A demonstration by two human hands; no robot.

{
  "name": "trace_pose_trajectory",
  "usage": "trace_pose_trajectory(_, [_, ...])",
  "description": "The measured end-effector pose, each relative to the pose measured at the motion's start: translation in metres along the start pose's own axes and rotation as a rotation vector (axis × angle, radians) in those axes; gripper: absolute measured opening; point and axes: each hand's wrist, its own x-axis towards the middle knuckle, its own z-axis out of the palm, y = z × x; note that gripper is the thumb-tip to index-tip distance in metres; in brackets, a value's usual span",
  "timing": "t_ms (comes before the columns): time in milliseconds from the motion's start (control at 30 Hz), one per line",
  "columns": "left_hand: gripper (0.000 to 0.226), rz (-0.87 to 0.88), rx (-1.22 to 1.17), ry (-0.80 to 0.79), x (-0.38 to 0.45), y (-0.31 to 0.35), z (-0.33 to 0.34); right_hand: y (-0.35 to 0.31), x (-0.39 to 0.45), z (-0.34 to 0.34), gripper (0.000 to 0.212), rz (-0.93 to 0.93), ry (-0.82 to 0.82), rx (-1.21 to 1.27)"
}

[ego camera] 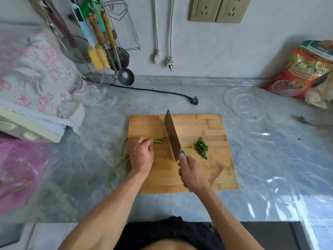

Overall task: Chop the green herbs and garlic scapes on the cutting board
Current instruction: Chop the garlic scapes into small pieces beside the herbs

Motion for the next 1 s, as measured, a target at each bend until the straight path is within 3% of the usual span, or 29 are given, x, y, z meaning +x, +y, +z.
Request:
trace_pose_trajectory(200, [0.016, -0.052, 0.115, 0.055, -0.013, 0.026, 0.005, 0.003, 0.002, 0.006, 0.045, -0.115, -0.062, -0.179])
trace_pose_trajectory(433, [0.016, -0.076, 0.118, 0.147, -0.019, 0.033, 0.010, 0.011, 0.018, -0.030, 0.047, -0.182, -0.080, -0.219])
trace_pose_trajectory(600, [0.022, -0.074, 0.132, 0.130, -0.026, 0.047, 0.018, 0.014, 0.014, -0.030, 0.046, -0.210, -0.132, -0.325])
trace_pose_trajectory(833, [0.036, 0.140, 0.294, 0.021, -0.021, 0.038, 0.004, 0.014, 0.018, -0.036, 0.055, -0.127, -0.176, -0.156])
trace_pose_trajectory(1000, [0.032, 0.125, 0.313, 0.041, -0.024, 0.040, 0.007, 0.023, 0.012, -0.037, 0.056, -0.122, -0.157, -0.150])
